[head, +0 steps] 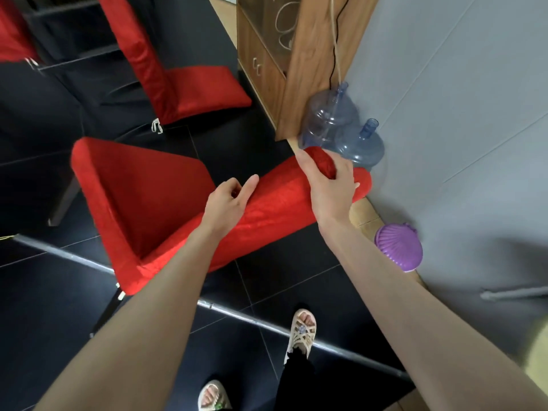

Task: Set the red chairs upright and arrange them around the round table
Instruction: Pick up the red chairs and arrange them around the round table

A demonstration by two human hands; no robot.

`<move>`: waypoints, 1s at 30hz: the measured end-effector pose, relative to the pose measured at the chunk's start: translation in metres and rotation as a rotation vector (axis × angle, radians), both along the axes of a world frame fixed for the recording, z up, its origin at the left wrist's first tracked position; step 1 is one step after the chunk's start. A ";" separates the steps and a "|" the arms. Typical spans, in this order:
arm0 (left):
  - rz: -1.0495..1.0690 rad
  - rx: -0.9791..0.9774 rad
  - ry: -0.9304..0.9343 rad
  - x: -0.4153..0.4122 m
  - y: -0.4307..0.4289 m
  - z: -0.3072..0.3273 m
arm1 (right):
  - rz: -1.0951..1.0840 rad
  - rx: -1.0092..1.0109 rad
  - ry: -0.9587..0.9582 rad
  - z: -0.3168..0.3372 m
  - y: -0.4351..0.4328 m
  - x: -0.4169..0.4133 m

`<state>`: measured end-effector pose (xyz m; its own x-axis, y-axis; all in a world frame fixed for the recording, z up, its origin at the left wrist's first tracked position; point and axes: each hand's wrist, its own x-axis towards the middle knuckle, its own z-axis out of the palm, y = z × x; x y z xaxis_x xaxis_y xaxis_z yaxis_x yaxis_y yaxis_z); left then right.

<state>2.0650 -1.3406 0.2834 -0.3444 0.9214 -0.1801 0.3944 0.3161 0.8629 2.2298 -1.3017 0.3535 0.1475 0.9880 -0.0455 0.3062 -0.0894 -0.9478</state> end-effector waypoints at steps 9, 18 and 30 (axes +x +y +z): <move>0.087 0.039 -0.010 -0.056 -0.073 0.028 | 0.220 -0.031 0.057 0.014 -0.043 -0.032; 0.136 0.245 -0.136 -0.040 -0.112 0.097 | 0.232 -0.076 0.042 0.035 -0.089 -0.067; 0.241 0.291 -0.078 -0.059 -0.161 0.121 | 0.281 -0.059 -0.009 0.043 -0.135 -0.111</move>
<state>2.0062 -1.5015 0.4049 -0.5530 0.8321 0.0425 0.2680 0.1294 0.9547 2.1184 -1.4372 0.3965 -0.1311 0.9859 -0.1042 0.3351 -0.0548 -0.9406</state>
